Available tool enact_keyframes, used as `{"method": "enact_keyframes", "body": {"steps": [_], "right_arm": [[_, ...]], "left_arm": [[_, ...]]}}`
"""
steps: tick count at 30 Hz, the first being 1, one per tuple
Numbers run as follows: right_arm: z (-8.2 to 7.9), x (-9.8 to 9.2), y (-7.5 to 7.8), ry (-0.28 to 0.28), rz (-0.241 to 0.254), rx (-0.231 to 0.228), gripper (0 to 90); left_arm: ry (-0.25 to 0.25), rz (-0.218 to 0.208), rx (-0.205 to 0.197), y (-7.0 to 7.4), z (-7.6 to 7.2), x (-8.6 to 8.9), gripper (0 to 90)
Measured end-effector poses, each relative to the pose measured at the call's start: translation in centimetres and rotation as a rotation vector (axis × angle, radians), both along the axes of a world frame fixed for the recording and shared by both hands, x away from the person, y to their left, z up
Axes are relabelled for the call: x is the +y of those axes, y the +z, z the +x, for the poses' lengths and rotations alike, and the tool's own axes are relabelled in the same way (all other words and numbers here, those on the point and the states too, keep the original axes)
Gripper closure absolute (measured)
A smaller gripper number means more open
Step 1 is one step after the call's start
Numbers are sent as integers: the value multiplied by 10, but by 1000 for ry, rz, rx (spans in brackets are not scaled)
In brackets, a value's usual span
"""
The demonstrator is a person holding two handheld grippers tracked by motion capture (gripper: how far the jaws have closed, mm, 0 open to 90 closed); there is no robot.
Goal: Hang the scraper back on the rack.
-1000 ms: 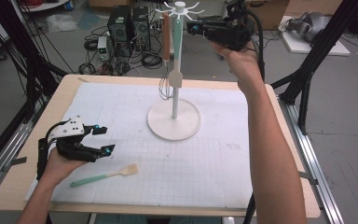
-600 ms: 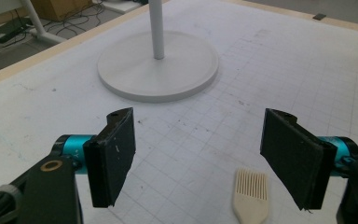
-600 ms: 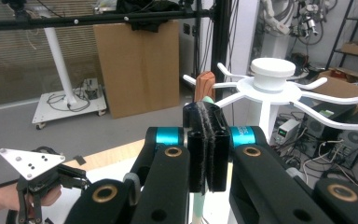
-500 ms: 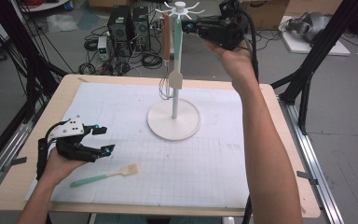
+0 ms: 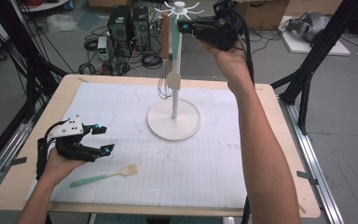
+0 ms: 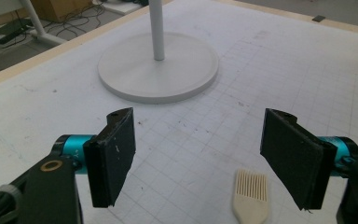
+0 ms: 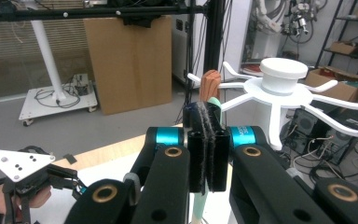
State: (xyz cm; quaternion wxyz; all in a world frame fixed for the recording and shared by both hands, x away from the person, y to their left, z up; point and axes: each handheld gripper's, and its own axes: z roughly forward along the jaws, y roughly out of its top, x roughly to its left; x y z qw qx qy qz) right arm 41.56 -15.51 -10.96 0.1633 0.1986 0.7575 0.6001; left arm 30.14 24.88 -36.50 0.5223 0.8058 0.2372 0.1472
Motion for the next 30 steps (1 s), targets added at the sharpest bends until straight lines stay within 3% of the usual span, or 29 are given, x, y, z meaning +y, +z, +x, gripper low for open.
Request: {"method": "enact_keyframes", "body": {"steps": [9,19,30], "right_arm": [[-4,0,0,4,-16,-4,893],[-8,-17,2,26,-20,-16,892],[-6,-34,3,-1,-20,-18,892]], "left_arm": [[0,-2,1,0,0,0,268],[-5,1,-1,0,0,-2,268],[-1,-3,-1,0,0,-1,268]]}}
